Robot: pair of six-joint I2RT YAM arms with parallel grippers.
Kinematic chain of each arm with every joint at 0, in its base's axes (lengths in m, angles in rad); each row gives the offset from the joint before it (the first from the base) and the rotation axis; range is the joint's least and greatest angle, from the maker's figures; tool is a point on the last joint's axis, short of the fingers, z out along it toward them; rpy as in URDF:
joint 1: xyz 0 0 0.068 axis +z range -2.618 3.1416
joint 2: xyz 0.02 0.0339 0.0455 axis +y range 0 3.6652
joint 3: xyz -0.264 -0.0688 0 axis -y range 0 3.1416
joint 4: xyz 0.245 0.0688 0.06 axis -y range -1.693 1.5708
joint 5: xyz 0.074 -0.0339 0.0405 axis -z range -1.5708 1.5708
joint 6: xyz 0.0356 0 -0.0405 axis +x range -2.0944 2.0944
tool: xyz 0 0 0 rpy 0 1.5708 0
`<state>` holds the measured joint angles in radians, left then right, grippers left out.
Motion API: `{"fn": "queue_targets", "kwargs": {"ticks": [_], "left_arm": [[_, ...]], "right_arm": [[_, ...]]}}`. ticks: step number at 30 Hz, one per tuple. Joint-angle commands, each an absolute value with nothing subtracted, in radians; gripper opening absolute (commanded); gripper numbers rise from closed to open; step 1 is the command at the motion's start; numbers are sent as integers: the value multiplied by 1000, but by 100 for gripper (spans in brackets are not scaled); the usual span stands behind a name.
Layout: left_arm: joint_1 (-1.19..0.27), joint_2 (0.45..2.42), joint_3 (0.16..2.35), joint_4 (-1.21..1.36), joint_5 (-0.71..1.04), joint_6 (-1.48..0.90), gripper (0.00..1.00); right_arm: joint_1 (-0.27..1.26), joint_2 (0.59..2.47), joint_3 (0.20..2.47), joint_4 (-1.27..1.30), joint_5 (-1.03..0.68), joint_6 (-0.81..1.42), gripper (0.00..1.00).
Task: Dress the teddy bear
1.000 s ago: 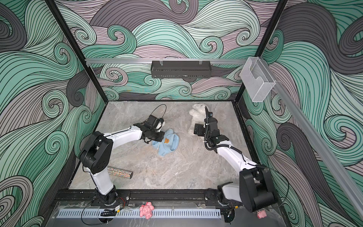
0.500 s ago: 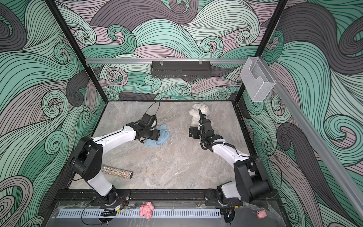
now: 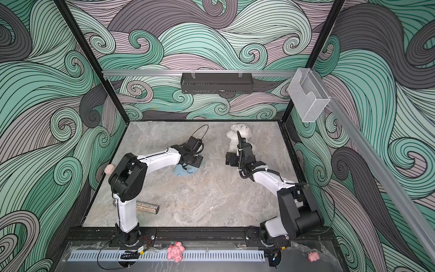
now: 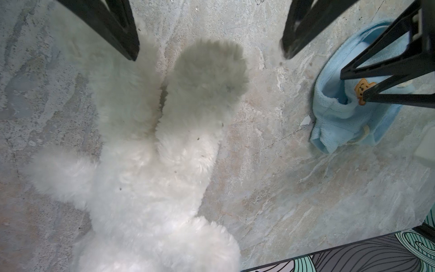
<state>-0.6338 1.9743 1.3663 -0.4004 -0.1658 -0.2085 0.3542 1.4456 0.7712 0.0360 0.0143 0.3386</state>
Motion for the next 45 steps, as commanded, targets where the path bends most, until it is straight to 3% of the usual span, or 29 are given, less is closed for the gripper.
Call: {"fn": "queue_targets", "kwargs": {"ticks": [1,3,7,8,16,22,30,35,39,43,45], "left_arm": [[-638,2008,1415,-427,-247,-199,47],[-638,2014,1416,-422,-251,-199,37],[-634,1993,1402,-414,-236,-213,4],[-628,1978,1387,-403,-212,-221,0],[-540,1812,1233,-290,118,-332,0],[-519,1761,1195,-300,150,-344,0],[-517,1760,1191,-299,161,-344,0],[-517,1755,1184,-297,165,-344,0],[-517,1738,1167,-293,158,-340,0],[-515,1709,1119,-271,101,-314,1],[-515,1693,1092,-264,61,-302,17]], "right_arm": [[358,1419,762,48,-2,357,95],[363,1416,759,49,-5,359,95],[396,1417,750,61,-16,356,93],[411,1418,739,79,-26,356,92],[610,1549,712,346,-113,398,84],[684,1732,777,491,-180,420,71],[707,1837,843,531,-179,442,65],[704,1898,904,507,-122,428,49],[696,1954,971,471,-150,451,24],[692,1934,981,440,-184,502,9],[692,1920,989,413,-215,547,2]]}}
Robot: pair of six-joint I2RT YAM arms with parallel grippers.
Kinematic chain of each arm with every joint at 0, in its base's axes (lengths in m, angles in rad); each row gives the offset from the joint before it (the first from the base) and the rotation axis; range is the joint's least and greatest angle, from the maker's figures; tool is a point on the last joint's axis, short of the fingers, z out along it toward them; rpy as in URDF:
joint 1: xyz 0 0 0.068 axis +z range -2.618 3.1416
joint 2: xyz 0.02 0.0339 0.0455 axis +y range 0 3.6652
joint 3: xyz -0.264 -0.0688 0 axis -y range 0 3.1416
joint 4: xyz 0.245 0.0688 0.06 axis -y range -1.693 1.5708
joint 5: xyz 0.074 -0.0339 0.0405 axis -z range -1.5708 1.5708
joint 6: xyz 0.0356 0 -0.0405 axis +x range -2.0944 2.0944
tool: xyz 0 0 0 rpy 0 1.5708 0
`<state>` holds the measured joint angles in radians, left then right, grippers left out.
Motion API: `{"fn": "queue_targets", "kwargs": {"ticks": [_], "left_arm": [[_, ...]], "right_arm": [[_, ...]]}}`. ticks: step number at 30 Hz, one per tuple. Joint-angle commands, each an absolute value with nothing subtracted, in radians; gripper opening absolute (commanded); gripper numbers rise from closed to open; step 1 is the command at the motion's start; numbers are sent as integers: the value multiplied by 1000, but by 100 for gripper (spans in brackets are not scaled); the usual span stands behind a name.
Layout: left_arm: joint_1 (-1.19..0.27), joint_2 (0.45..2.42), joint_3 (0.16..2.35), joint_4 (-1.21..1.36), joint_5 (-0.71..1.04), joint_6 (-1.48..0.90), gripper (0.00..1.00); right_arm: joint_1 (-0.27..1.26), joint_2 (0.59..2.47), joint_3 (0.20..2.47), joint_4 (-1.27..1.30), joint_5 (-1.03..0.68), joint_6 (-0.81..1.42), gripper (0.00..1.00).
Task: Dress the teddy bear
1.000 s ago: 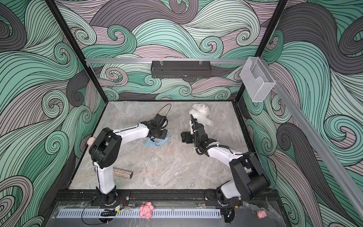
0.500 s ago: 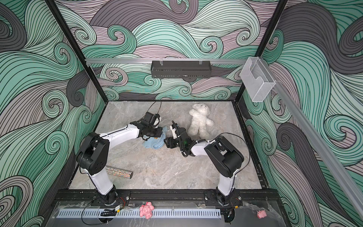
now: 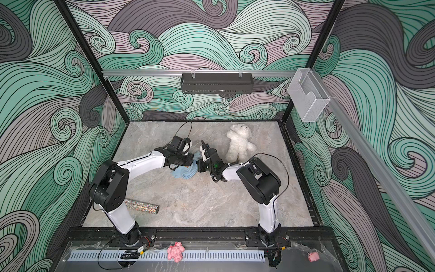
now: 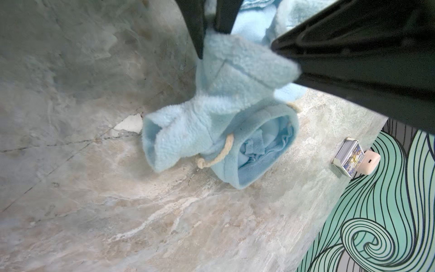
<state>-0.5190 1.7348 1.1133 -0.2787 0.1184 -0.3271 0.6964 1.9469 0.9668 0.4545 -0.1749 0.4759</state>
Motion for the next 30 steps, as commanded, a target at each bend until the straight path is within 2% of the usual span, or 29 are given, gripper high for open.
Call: {"fn": "queue_targets", "kwargs": {"ticks": [1,4,6,8,11,23,30], "left_arm": [[-515,1683,1078,-257,56,-292,25],[-517,1631,1015,-220,56,-269,44],[-517,1589,962,-183,76,-251,53],[-519,1568,928,-163,109,-229,60],[-527,1565,909,-156,106,-229,65],[-561,1655,966,-212,18,-174,68],[-575,1683,980,-238,-40,-160,62]], "right_arm": [[692,1916,991,406,-226,563,1],[692,1899,987,392,-261,618,0],[690,1887,985,384,-276,643,0],[690,1880,983,384,-289,660,0],[689,1876,984,388,-300,684,0],[680,1876,998,396,-320,715,0],[676,1878,1001,381,-315,712,0]]}}
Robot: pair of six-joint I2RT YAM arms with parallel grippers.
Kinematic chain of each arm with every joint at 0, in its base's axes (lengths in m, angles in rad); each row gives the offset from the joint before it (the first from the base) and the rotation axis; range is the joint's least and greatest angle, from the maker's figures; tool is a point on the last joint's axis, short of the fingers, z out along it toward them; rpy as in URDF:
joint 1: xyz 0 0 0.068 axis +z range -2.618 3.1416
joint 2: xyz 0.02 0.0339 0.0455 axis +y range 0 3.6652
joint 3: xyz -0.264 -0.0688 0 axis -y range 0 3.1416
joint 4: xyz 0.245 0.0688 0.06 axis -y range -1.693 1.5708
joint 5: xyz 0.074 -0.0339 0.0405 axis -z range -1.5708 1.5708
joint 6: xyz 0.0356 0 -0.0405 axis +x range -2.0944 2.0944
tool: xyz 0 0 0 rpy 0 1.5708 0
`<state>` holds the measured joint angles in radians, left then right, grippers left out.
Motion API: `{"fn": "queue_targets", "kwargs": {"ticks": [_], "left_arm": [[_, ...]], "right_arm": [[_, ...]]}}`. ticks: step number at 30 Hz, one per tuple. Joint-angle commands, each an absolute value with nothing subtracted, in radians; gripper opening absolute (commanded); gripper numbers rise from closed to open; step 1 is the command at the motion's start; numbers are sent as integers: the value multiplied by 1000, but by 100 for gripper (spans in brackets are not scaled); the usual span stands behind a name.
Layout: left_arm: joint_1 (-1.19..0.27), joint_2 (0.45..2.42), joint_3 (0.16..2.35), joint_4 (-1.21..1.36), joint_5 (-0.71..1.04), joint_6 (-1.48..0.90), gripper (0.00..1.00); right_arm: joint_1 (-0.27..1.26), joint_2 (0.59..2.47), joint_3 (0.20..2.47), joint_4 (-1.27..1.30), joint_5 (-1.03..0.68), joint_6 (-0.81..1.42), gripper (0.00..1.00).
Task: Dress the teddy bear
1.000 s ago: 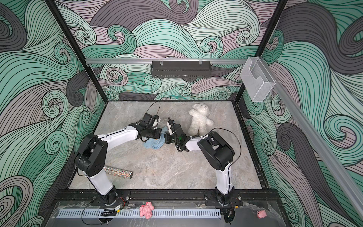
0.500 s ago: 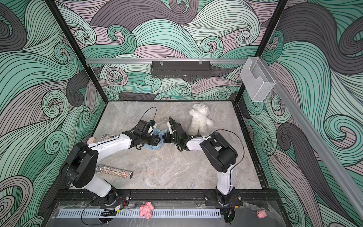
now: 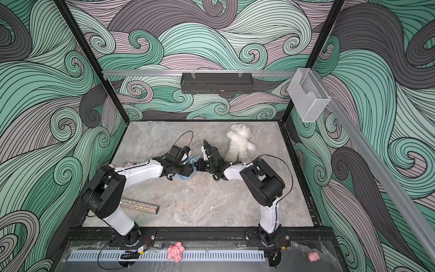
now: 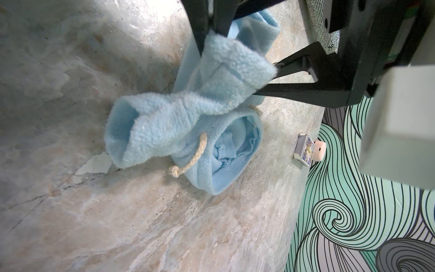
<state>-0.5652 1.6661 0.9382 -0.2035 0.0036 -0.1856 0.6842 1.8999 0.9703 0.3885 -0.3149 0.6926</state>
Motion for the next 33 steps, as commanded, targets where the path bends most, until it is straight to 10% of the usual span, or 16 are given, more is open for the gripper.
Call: {"fn": "queue_targets", "kwargs": {"ticks": [1,33], "left_arm": [[-578,1685,981,-241,-47,-156,62],[-598,1754,1048,-265,-125,-115,36]], "right_arm": [[675,1878,1002,379,-313,710,0],[668,1891,1028,353,-313,706,0]]}}
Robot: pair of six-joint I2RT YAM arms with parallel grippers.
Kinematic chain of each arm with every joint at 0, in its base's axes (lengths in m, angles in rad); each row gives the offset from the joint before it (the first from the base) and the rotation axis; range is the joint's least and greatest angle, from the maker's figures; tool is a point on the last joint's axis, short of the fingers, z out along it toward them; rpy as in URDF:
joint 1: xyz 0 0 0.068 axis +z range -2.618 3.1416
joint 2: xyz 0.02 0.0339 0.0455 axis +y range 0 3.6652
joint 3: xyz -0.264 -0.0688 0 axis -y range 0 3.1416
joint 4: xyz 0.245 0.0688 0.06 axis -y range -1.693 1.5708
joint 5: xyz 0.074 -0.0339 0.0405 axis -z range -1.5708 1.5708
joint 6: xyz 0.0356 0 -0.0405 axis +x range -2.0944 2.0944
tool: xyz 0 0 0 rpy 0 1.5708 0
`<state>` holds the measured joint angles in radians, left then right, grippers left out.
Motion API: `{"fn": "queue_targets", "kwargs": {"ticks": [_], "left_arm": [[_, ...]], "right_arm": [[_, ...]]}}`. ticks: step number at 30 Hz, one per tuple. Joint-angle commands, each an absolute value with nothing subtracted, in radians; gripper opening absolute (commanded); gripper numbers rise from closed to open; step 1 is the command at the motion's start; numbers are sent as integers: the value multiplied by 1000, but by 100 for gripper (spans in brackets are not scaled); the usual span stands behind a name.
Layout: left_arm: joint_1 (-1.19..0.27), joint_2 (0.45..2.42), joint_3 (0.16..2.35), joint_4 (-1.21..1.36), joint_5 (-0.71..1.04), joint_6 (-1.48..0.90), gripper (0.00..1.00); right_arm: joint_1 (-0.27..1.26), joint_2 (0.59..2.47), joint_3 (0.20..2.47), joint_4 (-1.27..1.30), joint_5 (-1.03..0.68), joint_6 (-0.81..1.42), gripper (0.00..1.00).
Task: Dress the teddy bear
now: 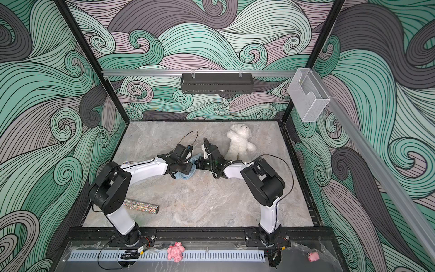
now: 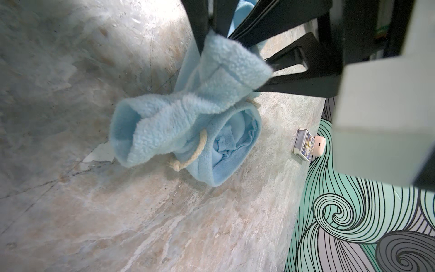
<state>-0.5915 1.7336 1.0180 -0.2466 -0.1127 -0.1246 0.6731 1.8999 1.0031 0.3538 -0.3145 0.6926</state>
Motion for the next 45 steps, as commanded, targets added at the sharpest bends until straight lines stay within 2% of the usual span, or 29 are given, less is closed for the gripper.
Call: {"fn": "queue_targets", "kwargs": {"ticks": [1,6,8,10,15,18,24,28,31,33,36,38,43,45], "left_arm": [[-597,1755,1048,-265,-126,-116,34],[-597,1744,1044,-256,-131,-127,22],[-597,1733,1045,-255,-135,-133,9],[-596,1718,1043,-255,-136,-141,0],[-568,1683,1039,-261,-90,-174,0],[-529,1693,1068,-289,-2,-228,0],[-439,1701,1078,-290,128,-314,0],[-424,1694,1075,-290,153,-312,0],[-424,1685,1071,-291,156,-306,0],[-424,1679,1068,-292,156,-302,0],[-425,1672,1069,-298,156,-298,0],[-425,1665,1068,-303,158,-296,0],[-425,1659,1066,-307,158,-293,0],[-424,1662,1066,-307,158,-295,0]], "right_arm": [[668,1893,1028,351,-313,706,0],[664,1900,1029,345,-309,697,0],[663,1903,1026,340,-302,683,0],[662,1902,1025,315,-281,651,0],[652,1924,1057,209,-225,522,3],[640,1937,1104,132,-234,432,14],[598,1776,1089,-27,-251,262,49],[509,1631,1047,-109,-176,217,68],[429,1596,1053,-129,-73,210,79],[384,1631,1093,-139,-37,209,80],[335,1734,1214,-223,102,204,81],[304,1797,1288,-242,179,181,87],[227,1937,1439,-299,183,204,97],[209,2000,1497,-339,142,212,98]]}}
